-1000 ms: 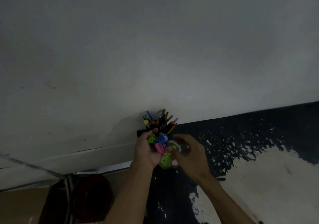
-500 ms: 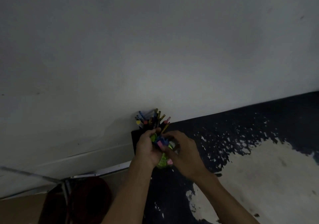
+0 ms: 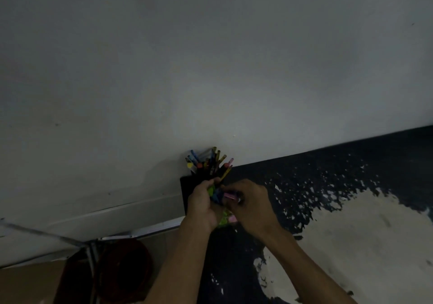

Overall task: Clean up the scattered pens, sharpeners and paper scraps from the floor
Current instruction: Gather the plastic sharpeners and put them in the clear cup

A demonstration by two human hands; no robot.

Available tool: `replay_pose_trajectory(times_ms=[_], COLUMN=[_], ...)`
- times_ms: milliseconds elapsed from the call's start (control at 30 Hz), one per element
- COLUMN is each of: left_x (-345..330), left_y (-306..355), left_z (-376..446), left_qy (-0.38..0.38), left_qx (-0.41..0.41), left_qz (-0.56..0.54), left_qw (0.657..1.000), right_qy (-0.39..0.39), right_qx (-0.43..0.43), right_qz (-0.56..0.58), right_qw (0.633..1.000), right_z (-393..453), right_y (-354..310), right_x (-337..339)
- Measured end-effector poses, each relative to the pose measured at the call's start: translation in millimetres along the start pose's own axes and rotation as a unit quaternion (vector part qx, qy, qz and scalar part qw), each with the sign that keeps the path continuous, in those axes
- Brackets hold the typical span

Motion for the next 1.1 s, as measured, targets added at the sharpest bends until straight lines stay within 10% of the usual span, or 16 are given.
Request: replay_pose_trajectory(times_ms=[300,467,567,867,1100], left_x=[5.2,-1.4,-6.9,12.5,27.0], left_y=[16.3,10.9,0.1,-42.2,-53.0], left_z=[1.0,-6.1,-5.9,13.6,16.2], left_qy=[0.047,0.075,0.051,-0.004,0.002], left_qx=[-0.053,-0.107,-0.251,-0.442,-0.485], left_qz=[-0.049,0.110,0.327,0.754,0.726], left_qw=[0.996,0.985,0.909,0.486,0.487], right_qy=[0.000,0.027,0.051,-0.031,-0.008], right_qx=[-0.054,-0.026,-0.034,-0.116,-0.120], right_qz=[0.012,-0.028,-0.050,0.006,-0.009], right_qw=[0.998,0.999,0.997,0.993,0.993], right_z=[-4.4,-9.9,-15.4,-40.3,-39.0], right_y=[10.3,21.8,31.8,54.0,54.0], right_x=[-8.3,-16.4,-14.9,-14.2,-17.2])
Point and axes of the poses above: each hand's wrist, its own z-axis towards the middle knuckle, its own x-axis out of the back of the hand, y = z × x, the point moved 1 cm from there along z, towards the middle knuckle, and after that the axes turned 7 degrees about z, right-handed, at the moved point
